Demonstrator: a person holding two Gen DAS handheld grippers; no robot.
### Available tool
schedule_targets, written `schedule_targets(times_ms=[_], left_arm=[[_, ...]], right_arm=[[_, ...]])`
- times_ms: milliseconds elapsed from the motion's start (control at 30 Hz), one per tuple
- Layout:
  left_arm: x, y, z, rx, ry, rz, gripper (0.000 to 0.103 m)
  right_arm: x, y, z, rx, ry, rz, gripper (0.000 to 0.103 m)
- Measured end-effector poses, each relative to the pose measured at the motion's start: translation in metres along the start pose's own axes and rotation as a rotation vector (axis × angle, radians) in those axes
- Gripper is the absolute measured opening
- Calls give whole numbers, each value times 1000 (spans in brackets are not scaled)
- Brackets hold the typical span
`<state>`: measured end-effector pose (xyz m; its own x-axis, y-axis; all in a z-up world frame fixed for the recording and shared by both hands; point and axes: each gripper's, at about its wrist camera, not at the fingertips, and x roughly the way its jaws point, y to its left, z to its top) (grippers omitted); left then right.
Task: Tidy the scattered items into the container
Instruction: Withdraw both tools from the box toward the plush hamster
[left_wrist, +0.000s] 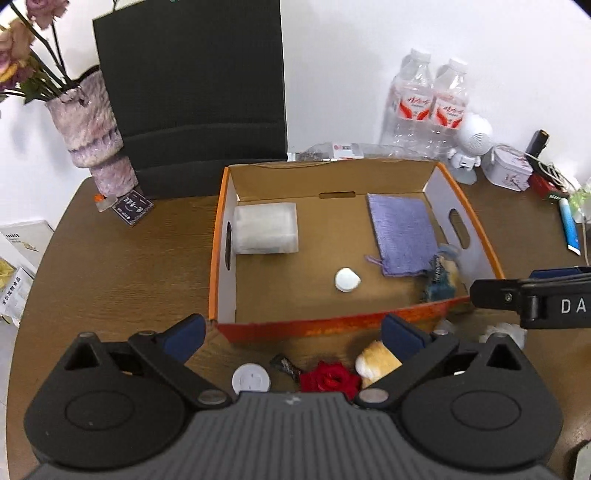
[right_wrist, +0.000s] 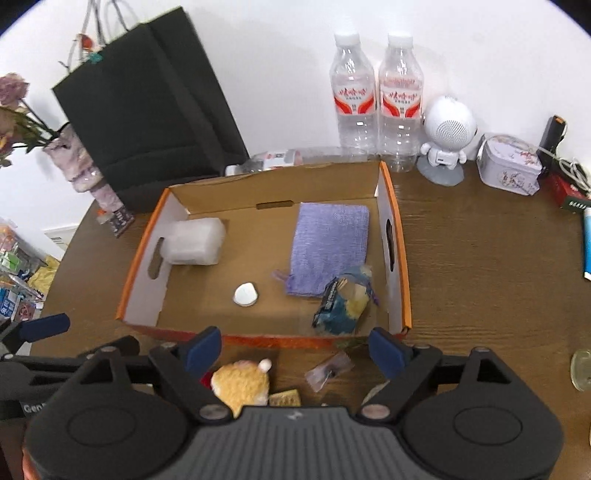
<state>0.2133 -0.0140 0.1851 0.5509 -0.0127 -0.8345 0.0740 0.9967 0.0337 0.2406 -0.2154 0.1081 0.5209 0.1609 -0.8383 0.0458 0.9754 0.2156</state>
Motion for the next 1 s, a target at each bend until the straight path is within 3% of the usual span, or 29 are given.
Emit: schedule_targets(times_ms=[233,333,367,433,533,633,667,800,1000], left_arm=[[-34,-8,-19,6,-47,-30,103],[-47,-9,-31,-3,-82,-44,103],[-54,-9,-38,-10,-123,-29,103],[-73,-7,-72,-6,-299,-12,103],[-80,-4,-145,81,-522,-38,103],[-61,1,-218,68,-624,-33,103],[-52,2,-236,40,-616,-23,103],[-9,6,-282,-46,-449,-32,103],[13,0,-291,33,-350,32,103]], right_arm=[[-34,9,-29,-27,-53,-17,87],[-46,13,-47,-34,-144,-55,87],[-53,15,-57,-35,-203,-74,87],[-67,22,-91,-50,-366,-104,90],[-71,31,-166,-130,-584,-148,103],[-46,26,-232,-231,-596,-201,103],[-36,22,-248,-225,-577,-197,103],[-8,3,-289,-151,-481,-135,103],[24,14,-313,-211,-373,-188,103]])
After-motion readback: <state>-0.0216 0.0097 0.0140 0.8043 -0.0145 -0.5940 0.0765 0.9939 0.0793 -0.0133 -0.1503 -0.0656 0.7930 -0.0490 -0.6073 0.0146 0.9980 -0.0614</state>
